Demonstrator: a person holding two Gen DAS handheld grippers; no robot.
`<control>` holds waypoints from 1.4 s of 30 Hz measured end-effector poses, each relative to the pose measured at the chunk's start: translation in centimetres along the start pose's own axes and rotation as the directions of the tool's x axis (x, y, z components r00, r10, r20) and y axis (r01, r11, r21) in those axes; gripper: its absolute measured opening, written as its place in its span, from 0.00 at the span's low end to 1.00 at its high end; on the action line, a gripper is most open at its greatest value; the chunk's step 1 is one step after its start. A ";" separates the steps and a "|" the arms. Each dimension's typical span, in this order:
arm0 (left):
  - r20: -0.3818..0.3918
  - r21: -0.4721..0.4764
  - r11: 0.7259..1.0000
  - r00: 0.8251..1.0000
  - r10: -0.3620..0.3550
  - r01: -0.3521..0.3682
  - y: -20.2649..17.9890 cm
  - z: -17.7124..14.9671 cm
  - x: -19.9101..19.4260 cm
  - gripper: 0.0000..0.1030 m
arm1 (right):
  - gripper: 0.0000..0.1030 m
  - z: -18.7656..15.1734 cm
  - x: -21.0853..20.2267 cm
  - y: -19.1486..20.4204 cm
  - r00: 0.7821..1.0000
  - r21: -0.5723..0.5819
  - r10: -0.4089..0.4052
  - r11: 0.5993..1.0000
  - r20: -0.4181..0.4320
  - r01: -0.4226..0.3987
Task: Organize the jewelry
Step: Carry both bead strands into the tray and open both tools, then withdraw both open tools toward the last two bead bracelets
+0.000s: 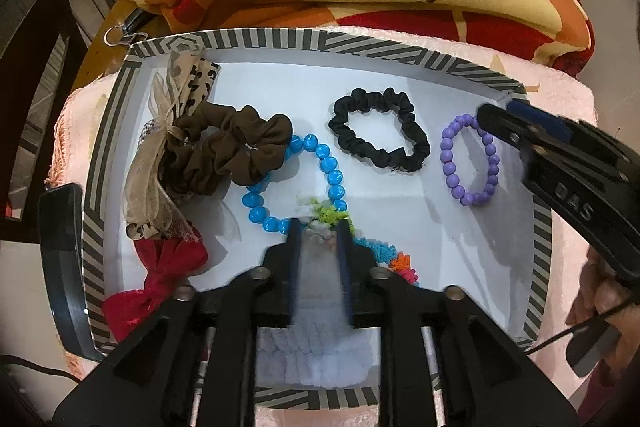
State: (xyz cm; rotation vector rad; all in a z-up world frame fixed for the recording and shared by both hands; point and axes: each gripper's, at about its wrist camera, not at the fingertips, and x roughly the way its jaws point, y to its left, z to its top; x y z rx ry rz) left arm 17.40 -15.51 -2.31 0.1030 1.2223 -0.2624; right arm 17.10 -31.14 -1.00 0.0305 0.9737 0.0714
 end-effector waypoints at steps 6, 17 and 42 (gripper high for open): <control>0.039 0.004 1.000 0.999 -0.006 0.006 0.4 -1.1 -2.0 0.33 | 0.38 -1.8 -2.9 0.0 1.000 0.024 0.010 1.000 0.002 -0.010; 0.124 0.042 0.999 0.992 0.015 -0.021 -0.9 -5.5 -7.7 0.35 | 0.41 -6.5 -8.5 0.4 1.000 0.109 0.015 0.994 0.013 -0.017; 0.075 0.045 0.999 0.997 0.004 -0.007 -3.0 -15.5 -9.5 0.36 | 0.41 -21.9 -13.4 0.8 0.994 0.139 0.036 0.990 -0.105 -0.021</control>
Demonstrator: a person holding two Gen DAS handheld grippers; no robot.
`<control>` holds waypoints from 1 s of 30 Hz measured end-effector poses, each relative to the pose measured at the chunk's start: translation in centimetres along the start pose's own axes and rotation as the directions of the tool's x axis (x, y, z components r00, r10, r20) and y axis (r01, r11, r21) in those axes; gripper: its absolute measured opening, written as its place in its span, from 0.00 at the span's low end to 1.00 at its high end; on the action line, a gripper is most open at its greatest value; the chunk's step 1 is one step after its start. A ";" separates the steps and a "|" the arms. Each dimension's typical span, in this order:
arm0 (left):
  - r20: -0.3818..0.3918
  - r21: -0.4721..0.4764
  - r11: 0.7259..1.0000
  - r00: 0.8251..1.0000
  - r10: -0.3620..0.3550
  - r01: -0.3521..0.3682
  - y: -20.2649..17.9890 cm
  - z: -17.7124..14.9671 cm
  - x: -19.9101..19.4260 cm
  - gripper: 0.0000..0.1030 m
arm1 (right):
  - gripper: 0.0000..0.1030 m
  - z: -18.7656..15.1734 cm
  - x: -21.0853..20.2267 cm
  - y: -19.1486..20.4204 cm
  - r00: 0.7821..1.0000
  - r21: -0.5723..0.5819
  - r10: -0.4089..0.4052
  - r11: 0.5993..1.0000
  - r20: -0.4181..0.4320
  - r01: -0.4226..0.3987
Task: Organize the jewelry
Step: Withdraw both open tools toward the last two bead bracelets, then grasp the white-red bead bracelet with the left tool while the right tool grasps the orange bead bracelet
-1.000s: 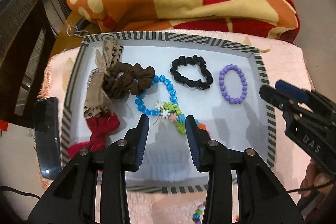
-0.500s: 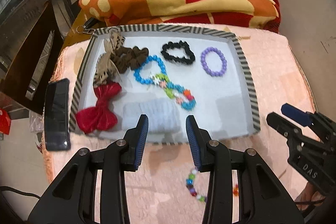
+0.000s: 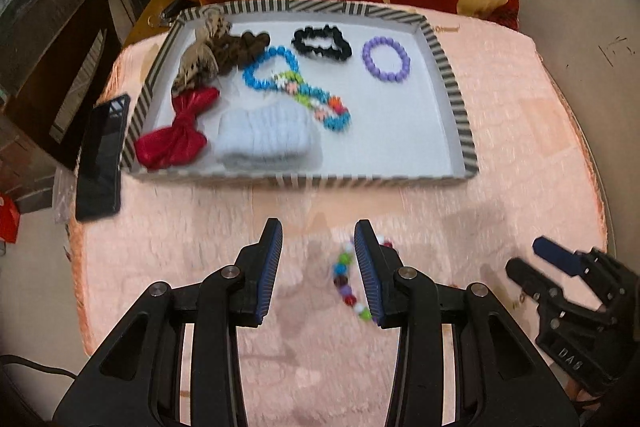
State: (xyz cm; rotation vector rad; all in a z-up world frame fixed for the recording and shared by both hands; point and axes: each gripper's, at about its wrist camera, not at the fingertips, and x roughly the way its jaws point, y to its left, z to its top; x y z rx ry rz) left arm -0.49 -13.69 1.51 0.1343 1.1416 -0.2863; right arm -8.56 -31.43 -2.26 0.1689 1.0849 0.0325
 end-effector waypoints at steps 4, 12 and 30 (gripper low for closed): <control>-0.020 -0.026 1.000 1.000 -0.011 0.011 0.8 -1.3 0.2 0.38 | 0.41 -2.2 0.3 0.5 0.999 -0.018 0.028 0.999 -0.022 -0.029; -0.085 -0.099 0.995 0.996 -0.038 0.029 2.8 -3.1 1.9 0.41 | 0.41 -3.6 2.1 1.8 0.998 -0.047 0.058 0.997 -0.036 -0.060; -0.156 -0.069 0.996 0.985 -0.072 0.062 1.0 -2.4 5.2 0.41 | 0.08 -3.2 2.4 1.4 0.996 -0.026 0.086 0.996 -0.023 -0.087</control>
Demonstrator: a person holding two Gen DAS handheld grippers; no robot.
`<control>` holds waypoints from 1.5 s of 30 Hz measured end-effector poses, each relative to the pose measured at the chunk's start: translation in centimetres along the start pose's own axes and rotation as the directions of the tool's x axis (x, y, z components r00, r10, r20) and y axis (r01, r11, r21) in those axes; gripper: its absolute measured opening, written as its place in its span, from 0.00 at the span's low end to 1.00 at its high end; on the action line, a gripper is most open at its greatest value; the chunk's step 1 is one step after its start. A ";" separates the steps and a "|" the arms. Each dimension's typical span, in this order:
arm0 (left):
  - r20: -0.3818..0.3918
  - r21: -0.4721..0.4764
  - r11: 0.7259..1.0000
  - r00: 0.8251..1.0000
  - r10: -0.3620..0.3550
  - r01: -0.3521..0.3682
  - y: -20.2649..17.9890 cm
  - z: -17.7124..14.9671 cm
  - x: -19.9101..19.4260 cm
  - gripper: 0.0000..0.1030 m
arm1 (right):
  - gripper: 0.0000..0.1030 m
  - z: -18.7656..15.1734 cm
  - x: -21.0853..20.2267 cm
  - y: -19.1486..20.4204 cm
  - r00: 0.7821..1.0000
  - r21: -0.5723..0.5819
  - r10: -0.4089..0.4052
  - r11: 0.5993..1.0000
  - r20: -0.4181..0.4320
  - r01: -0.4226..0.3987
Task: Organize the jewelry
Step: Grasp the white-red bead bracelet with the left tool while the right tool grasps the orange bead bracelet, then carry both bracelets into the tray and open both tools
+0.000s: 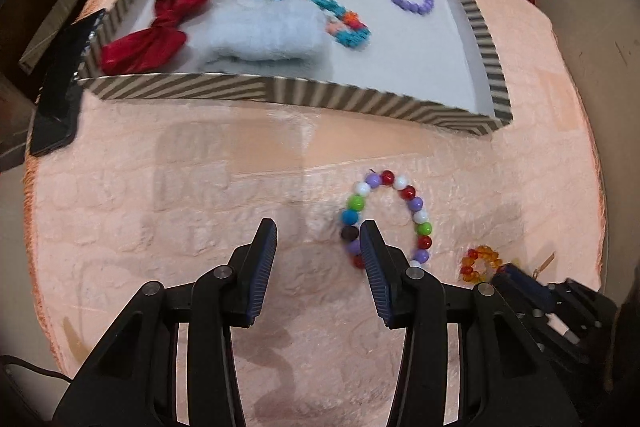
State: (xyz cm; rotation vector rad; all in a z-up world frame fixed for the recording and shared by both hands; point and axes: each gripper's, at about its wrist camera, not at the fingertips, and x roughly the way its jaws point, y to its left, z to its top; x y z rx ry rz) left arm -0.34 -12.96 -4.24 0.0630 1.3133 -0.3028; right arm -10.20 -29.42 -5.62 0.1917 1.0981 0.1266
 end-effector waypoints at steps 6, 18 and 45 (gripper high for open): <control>-0.008 0.040 0.998 0.999 0.040 -0.039 -1.3 0.2 1.6 0.41 | 0.08 0.1 -1.2 -0.6 0.999 0.036 0.028 0.999 0.031 -0.030; 0.006 0.073 0.996 0.998 -0.059 0.058 -1.5 1.0 0.7 0.08 | 0.08 1.0 -4.0 -0.3 0.995 0.014 0.046 0.999 0.083 -0.047; 0.213 0.182 0.982 0.973 -0.090 0.051 -3.0 5.7 -9.9 0.08 | 0.08 10.2 -8.4 0.7 0.969 -0.053 0.063 0.997 0.240 -0.051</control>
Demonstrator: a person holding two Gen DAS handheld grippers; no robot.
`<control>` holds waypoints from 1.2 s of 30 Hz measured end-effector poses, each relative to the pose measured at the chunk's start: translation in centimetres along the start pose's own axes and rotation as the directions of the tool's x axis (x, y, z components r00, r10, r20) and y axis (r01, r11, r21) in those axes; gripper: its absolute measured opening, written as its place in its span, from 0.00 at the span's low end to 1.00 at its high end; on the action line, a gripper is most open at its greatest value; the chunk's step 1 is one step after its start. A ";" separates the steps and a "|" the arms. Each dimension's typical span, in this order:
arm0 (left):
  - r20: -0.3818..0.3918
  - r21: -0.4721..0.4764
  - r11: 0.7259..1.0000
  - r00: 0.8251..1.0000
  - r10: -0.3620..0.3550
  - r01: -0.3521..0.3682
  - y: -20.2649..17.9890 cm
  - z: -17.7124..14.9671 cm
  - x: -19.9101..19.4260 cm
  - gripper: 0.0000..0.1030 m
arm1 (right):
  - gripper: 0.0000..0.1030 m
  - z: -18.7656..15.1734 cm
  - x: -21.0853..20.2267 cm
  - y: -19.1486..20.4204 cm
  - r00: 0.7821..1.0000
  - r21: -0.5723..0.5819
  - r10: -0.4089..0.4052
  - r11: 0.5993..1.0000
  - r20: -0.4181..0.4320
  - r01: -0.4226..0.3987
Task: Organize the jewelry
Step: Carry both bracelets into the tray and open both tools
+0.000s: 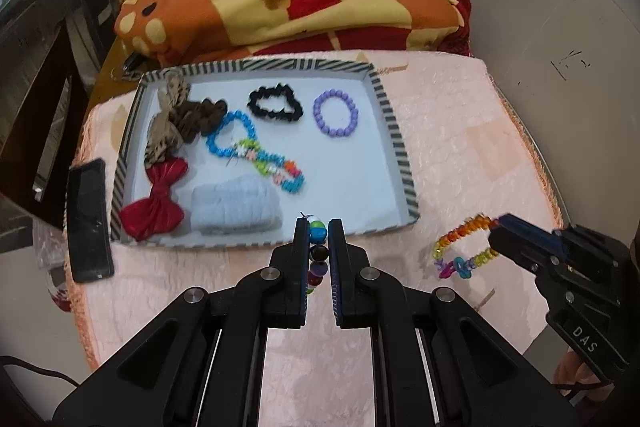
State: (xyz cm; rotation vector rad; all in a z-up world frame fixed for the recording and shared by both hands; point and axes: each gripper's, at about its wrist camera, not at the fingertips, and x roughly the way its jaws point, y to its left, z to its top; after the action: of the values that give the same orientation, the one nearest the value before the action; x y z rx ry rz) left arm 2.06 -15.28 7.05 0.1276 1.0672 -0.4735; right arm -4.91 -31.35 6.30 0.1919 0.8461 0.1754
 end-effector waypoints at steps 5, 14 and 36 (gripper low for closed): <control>0.003 0.008 1.000 1.000 -0.007 0.007 -0.9 1.8 1.0 0.08 | 0.08 2.2 1.2 -0.7 1.000 0.008 -0.014 1.000 0.001 0.014; -0.060 -0.050 0.999 0.998 -0.003 0.000 0.2 4.0 6.4 0.07 | 0.08 4.9 4.2 -1.2 1.000 0.026 -0.001 1.000 -0.018 0.001; -0.147 -0.123 0.989 0.987 0.063 -0.081 5.8 2.6 10.4 0.09 | 0.09 3.9 14.9 -1.8 0.956 -0.050 -0.152 0.988 -0.249 0.144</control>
State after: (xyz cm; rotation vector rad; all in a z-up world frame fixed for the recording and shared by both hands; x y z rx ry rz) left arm 10.76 -14.14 -1.38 0.0870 1.2262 -0.3328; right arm 7.84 -30.07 -2.42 0.0761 1.1071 0.0729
